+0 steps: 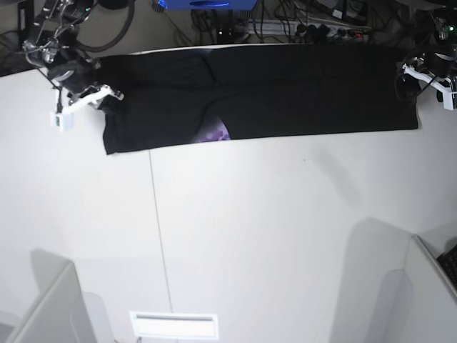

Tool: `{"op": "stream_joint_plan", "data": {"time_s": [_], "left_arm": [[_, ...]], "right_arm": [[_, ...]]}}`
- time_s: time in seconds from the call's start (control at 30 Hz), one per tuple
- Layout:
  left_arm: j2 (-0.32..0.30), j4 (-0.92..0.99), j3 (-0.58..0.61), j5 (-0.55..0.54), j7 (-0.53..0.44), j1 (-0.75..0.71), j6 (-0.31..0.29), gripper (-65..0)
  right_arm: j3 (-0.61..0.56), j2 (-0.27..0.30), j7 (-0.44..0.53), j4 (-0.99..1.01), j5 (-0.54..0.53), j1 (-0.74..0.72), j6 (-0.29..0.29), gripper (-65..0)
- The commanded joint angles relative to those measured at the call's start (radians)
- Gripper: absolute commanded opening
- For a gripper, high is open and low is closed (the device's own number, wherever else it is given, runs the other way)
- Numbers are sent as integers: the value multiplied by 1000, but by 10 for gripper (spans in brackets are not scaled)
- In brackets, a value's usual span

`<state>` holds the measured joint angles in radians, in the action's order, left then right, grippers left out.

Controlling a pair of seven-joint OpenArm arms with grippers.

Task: Fold the T-shirt properly
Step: 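Regrasp the folded strip's ends with both grippers and smooth it flat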

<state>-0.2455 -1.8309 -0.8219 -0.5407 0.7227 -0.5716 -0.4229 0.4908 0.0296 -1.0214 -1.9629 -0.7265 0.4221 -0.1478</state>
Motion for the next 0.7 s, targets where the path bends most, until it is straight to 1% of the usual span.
{"op": "stream_joint_plan", "data": {"time_s": [0.0,0.03,0.07,0.1,0.17,0.2,0.27,0.37,0.43,0.53,0.63,0.67], "left_arm": [[7,-25,-9,-12,-22,2,-3,-211],[21,-28,-10,-11,-22,5,-3,-270],[27,-28,-9,-9,-22,17,-3,-349],[36,-23,-7,-8,-22,26,-3,-443],[51,-8,-1,-6,-22,38,-3,-627],[59,6,0,-6,-22,45,-3,-650],[61,46,0,-6,-22,58,-3,-650],[58,125,0,-6,-22,80,-3,-650],[58,171,0,-6,-22,97,-3,-650],[58,245,0,-6,-24,121,-3,-650],[58,311,2,-2,-25,157,-1,-650],[58,333,2,23,-25,175,-1,-650]], "right_arm": [[-16,8,20,-28,-17,-10,-9,-579],[-44,8,34,-33,-14,-10,-19,-644],[-74,8,52,-33,-12,-10,-34,-650],[-102,13,66,-31,-11,-9,-43,-650],[-139,28,89,-25,-8,-9,-31,-650],[-159,33,98,-19,9,-9,-13,-650],[-182,31,112,-11,81,-15,12,-650],[-212,20,140,3,218,-18,15,-650],[-228,8,169,29,282,-25,15,-650],[-229,-4,183,93,339,-45,15,-650],[-226,-7,183,191,356,-95,15,-650],[-225,-3,183,230,356,-114,15,-650]]}}
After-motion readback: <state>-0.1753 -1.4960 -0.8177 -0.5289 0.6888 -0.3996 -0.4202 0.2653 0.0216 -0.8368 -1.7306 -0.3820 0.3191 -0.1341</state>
